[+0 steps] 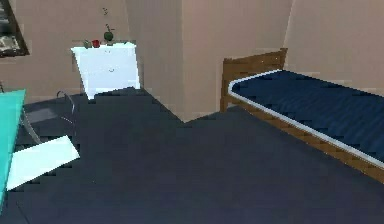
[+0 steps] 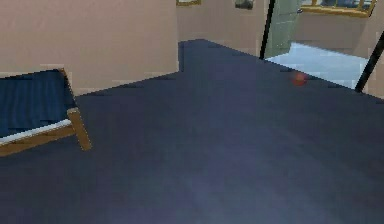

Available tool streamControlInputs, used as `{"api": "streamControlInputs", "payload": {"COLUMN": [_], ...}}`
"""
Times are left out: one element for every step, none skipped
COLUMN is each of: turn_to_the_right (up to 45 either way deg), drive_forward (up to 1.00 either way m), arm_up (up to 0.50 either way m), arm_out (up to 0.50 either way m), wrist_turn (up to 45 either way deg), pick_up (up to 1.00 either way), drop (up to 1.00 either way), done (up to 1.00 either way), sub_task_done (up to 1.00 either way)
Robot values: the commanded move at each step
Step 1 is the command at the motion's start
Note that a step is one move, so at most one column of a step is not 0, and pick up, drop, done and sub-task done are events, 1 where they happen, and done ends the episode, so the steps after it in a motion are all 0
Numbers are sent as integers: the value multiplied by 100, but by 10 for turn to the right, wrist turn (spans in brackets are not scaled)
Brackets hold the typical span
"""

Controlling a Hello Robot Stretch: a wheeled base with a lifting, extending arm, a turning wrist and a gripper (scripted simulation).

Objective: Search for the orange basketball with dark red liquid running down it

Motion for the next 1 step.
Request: {"api": "streamControlInputs", "payload": {"turn_to_the_right": [450], "drive_forward": [0], "arm_up": [0], "arm_out": [0], "wrist_turn": [0], "pick_up": [0], "drop": [0], "done": [0], "sub_task_done": [0]}}
